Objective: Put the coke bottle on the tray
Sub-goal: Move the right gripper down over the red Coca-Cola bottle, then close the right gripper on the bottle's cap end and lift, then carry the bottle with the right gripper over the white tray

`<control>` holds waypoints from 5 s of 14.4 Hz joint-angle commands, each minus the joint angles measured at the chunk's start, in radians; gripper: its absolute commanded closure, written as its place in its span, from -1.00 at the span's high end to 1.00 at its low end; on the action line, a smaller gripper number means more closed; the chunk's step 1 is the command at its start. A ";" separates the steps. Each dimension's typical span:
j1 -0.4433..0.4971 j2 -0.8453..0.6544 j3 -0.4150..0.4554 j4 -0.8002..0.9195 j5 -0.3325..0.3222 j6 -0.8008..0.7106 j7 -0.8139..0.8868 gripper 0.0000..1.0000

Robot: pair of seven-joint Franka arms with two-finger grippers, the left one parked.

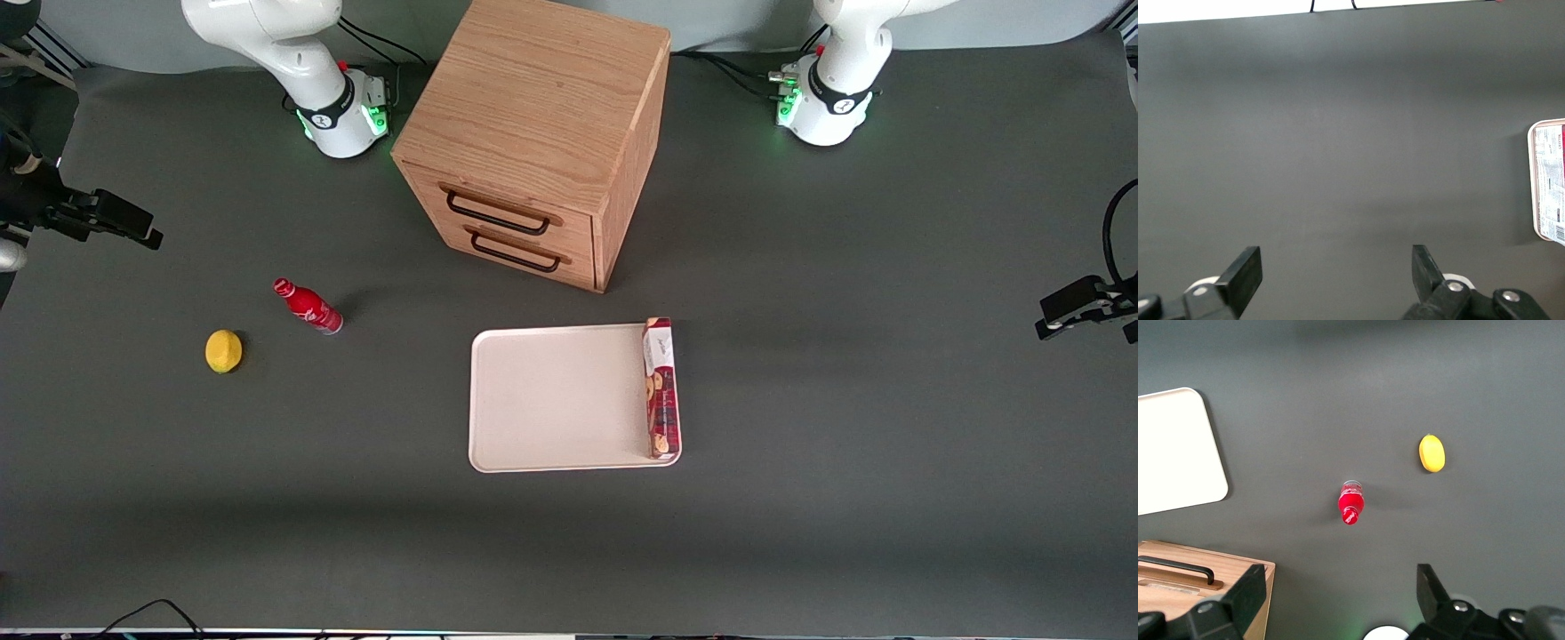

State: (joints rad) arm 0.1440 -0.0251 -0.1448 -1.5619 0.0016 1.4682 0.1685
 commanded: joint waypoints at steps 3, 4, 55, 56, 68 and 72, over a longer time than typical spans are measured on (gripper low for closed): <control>0.009 0.033 -0.015 0.053 0.023 -0.051 -0.009 1.00; 0.011 0.033 -0.015 0.049 0.021 -0.055 -0.012 1.00; 0.098 0.502 0.347 0.483 -0.003 -0.002 0.513 -1.00; 0.104 0.536 0.369 0.488 -0.008 0.015 0.570 -1.00; 0.174 0.692 0.433 0.221 -0.150 0.487 0.833 -1.00; 0.163 0.671 0.439 0.217 -0.158 0.514 0.858 1.00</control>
State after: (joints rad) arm 0.3198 0.6914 0.2794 -1.3336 -0.1402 1.9828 1.0001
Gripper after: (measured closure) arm 0.546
